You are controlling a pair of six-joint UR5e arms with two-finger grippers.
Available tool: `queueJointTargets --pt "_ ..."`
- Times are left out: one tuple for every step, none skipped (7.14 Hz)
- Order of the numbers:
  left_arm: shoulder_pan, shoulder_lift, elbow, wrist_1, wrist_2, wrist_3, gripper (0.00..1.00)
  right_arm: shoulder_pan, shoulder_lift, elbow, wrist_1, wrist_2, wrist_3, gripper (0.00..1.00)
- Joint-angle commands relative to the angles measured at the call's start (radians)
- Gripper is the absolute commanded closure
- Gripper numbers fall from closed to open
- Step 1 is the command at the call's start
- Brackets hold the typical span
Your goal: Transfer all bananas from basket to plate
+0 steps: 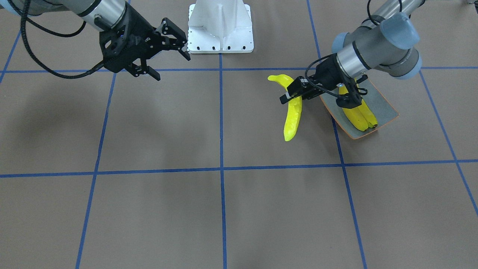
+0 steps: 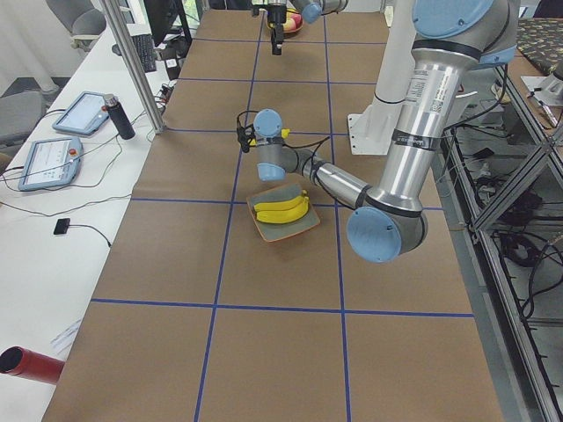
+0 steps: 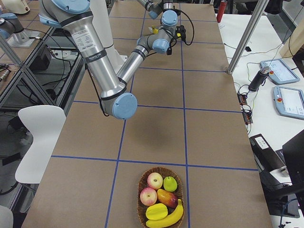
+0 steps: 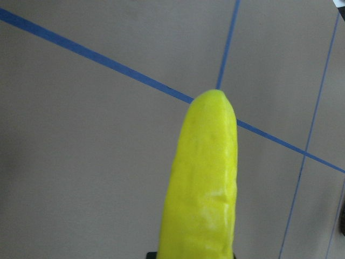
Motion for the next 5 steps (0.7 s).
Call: queueJointTargets --pt "-0.114 0.099 0.007 -0.077 -0.219 0.007 1.00 0.014 -0.004 -0.034 0.001 -0.008 -0.008 0.00" --pt "-0.119 0.183 0.010 -0.142 -0.226 0.022 1.00 0.014 -0.004 -0.043 0.001 -0.011 -0.012 0.00" --pt "-0.118 0.243 0.032 -0.220 -0.173 0.013 1.00 0.009 -0.002 -0.053 0.001 -0.012 -0.012 0.00" --pt "-0.118 0.247 0.055 -0.236 -0.160 -0.005 1.00 0.006 -0.001 -0.051 0.001 -0.014 -0.012 0.00" --pt "-0.119 0.259 0.053 -0.239 -0.160 -0.019 1.00 0.004 -0.002 -0.051 0.001 -0.020 -0.011 0.00"
